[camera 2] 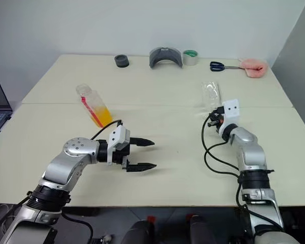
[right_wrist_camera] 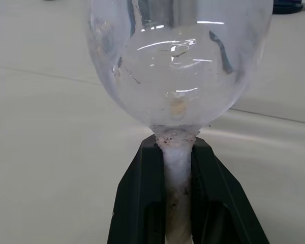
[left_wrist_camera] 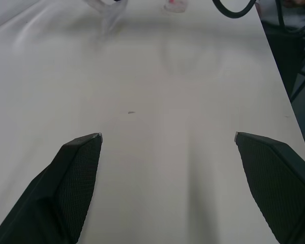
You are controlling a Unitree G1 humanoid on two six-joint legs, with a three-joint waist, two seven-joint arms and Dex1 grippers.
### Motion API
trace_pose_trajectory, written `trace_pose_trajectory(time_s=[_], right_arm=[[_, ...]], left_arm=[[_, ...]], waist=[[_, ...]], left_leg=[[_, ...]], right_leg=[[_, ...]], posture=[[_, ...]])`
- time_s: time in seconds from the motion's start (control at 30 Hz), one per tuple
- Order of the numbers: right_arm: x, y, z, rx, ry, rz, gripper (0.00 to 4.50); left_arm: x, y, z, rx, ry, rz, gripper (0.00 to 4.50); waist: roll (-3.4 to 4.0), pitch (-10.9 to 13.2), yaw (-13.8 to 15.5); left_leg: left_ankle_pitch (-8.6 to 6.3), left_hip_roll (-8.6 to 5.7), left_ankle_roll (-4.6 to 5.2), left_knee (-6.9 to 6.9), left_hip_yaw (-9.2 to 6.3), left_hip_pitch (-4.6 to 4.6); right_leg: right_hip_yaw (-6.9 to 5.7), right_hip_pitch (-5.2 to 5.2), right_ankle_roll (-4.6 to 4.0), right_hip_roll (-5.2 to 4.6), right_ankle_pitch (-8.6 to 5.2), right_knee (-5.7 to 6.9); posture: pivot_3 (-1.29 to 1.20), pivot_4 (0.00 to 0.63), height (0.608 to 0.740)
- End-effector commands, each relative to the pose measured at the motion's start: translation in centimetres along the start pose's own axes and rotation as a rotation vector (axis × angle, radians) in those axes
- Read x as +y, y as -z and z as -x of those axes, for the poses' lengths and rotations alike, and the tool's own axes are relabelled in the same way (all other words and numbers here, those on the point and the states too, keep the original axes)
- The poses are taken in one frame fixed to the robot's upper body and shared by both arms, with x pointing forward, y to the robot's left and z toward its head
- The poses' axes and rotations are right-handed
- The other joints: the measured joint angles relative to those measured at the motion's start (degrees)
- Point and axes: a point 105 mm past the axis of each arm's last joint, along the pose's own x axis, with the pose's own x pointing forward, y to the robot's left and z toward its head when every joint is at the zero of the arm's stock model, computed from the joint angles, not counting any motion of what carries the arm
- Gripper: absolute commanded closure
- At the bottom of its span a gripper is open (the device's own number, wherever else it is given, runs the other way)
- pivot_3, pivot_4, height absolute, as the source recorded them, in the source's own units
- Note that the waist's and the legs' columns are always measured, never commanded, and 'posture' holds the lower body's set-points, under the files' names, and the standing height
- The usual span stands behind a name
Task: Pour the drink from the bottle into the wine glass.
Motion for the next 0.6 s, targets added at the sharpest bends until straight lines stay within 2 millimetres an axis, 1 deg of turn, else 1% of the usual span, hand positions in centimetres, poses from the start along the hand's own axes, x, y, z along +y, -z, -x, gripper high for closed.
trace_pose_trajectory(time_s=[0.03,0.17,0.3,0.4,0.5,0.53,0.6], right_arm=[[0.6,3.0,1.8,0.134,-0.02,-0.023,4.26],[1.4,4.8,3.6,0.212,-0.036,-0.028,4.26],[2.1,7.5,5.9,0.314,-0.051,-0.018,4.26],[2.7,9.0,7.4,0.373,-0.07,-0.018,4.26],[3.3,10.5,8.8,0.426,-0.099,0.027,4.26],[3.4,10.8,9.1,0.437,-0.104,0.029,4.26],[3.6,10.5,9.0,0.417,-0.102,0.037,4.26]], left_arm=[[-0.1,-0.7,-0.2,-0.008,0.022,-0.04,0.0],[-0.2,-0.7,-0.2,-0.004,0.03,-0.042,0.0],[-0.2,-0.6,-0.1,0.0,0.033,-0.042,0.0],[-0.3,-0.5,-0.1,0.004,0.035,-0.041,0.0],[-0.3,-0.4,0.0,0.007,0.036,-0.04,0.0],[-0.4,-0.4,0.0,0.007,0.037,-0.04,0.0],[-0.4,-0.3,0.0,0.008,0.037,-0.039,0.0]], waist=[[0.0,0.0,0.13],[-0.02,-0.01,0.12],[-0.11,-0.13,0.21],[-0.44,-0.5,0.29],[-0.71,-0.87,0.38],[-0.78,-1.01,0.4],[-0.93,-1.32,0.42]], left_leg=[[0.0,-0.01,0.0,0.0,-0.03,0.0],[0.0,0.0,0.0,-0.02,-0.07,0.0],[0.0,-0.01,0.01,-0.03,-0.17,0.0],[-0.01,-0.04,0.01,-0.04,-0.27,0.01],[-0.01,-0.04,0.01,-0.05,-0.34,0.03],[-0.02,-0.04,0.01,-0.06,-0.37,0.06],[-0.03,-0.05,0.03,-0.07,-0.43,0.08]], right_leg=[[-0.02,0.01,0.0,0.0,0.0,0.0],[-0.05,0.03,0.0,0.0,-0.03,-0.02],[-0.11,0.08,0.01,0.01,-0.07,-0.04],[-0.14,0.15,0.01,0.0,-0.15,-0.05],[-0.2,0.21,-0.01,0.0,-0.21,-0.07],[-0.22,0.25,-0.01,0.0,-0.24,-0.08],[-0.26,0.32,-0.01,0.0,-0.28,-0.12]], posture=[[0.0,0.15,0.74],[0.0,0.15,0.74],[0.0,0.15,0.74],[0.0,0.15,0.74],[0.0,0.15,0.74],[0.0,0.15,0.74],[0.0,0.15,0.74]])
